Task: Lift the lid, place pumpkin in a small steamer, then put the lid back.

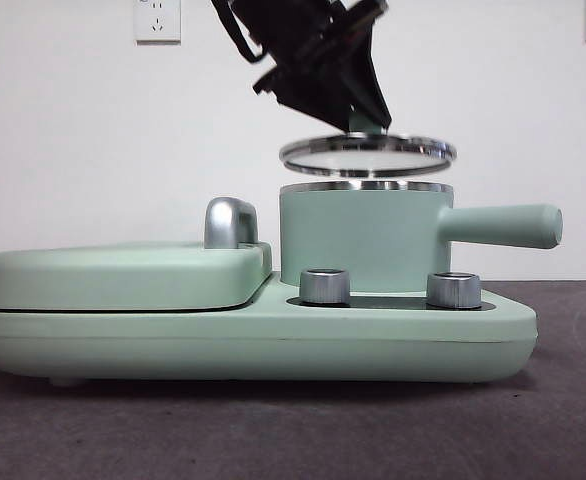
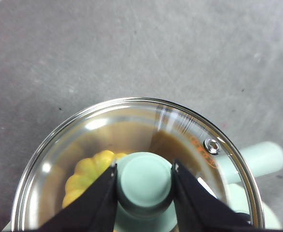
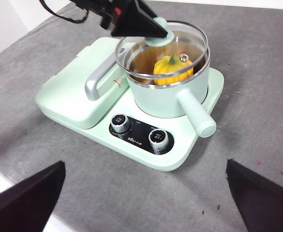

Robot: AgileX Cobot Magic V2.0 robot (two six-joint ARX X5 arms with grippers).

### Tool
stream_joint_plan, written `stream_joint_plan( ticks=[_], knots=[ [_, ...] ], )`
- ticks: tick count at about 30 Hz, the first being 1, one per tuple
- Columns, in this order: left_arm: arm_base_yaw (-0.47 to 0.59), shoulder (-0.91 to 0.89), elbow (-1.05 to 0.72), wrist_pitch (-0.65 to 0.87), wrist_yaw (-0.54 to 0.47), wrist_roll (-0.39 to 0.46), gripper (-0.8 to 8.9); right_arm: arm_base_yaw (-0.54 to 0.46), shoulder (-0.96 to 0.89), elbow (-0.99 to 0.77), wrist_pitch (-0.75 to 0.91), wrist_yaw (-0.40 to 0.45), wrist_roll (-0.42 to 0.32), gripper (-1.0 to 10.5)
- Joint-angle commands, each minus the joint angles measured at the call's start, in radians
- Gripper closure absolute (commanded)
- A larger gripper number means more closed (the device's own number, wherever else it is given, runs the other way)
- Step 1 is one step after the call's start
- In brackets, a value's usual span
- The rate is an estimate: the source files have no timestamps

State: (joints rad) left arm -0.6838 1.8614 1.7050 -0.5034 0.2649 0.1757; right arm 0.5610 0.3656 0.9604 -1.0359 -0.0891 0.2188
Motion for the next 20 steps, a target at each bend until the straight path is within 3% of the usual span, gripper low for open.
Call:
stream_joint_plan(
  ticks=[1, 20],
  knots=[
    [-0.01, 0.025, 0.039, 0.029, -0.004, 0.032, 7.98, 0.006, -0.002, 0.012, 0.01, -0.016, 0.019, 3.8],
    [0.003, 0.078, 0.039, 0.032, -0.006, 0.071, 7.98, 0.006, -0.002, 0.012, 0.01, -0.016, 0.037, 3.8]
  ],
)
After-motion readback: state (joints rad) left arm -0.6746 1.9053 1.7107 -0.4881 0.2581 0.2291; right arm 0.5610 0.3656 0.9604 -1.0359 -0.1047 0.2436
